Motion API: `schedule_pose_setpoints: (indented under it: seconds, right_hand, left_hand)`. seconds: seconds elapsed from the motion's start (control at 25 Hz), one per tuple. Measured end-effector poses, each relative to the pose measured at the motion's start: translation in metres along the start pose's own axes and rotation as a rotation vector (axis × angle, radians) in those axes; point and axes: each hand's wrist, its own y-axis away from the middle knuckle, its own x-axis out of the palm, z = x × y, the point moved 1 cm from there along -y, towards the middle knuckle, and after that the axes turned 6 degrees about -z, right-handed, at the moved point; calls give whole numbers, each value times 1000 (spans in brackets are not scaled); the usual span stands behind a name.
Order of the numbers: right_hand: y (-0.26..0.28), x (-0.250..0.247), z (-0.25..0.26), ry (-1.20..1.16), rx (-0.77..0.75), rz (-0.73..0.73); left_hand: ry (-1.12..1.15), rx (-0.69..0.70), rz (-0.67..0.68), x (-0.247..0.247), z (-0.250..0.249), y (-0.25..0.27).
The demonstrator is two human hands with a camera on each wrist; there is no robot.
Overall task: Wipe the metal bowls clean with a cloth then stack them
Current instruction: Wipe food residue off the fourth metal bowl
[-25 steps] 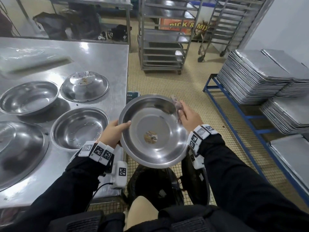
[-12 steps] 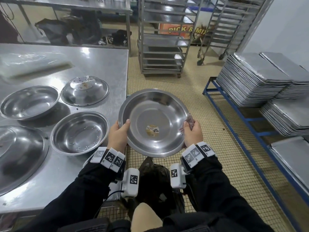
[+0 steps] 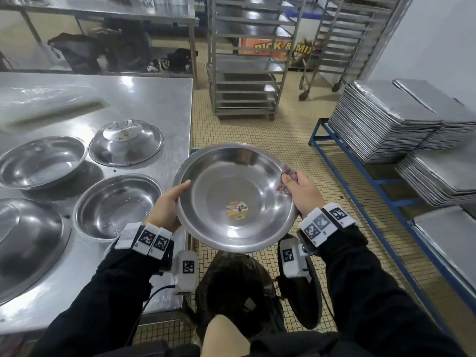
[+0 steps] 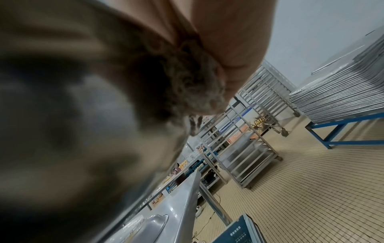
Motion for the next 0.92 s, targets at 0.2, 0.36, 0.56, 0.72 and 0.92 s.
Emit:
schedule_pose_setpoints:
  seconds: [0.2, 0.36, 0.56, 0.72, 0.92]
  right_hand:
    - [21, 20, -10, -170, 78, -226]
    - [30, 38, -13, -272, 118, -292]
    - [21, 17, -10, -179, 100, -203]
    - [12, 0, -2, -109, 81, -55]
    - [23, 15, 1, -132, 54, -213]
  left_hand:
    - [15, 142, -87, 22, 10, -3]
    - [-22, 174, -152, 33, 31, -6]
    - [36, 208, 95, 20, 9, -4]
    - [52, 70, 81, 3, -3, -8]
    - [-57, 131, -119, 28, -1, 1]
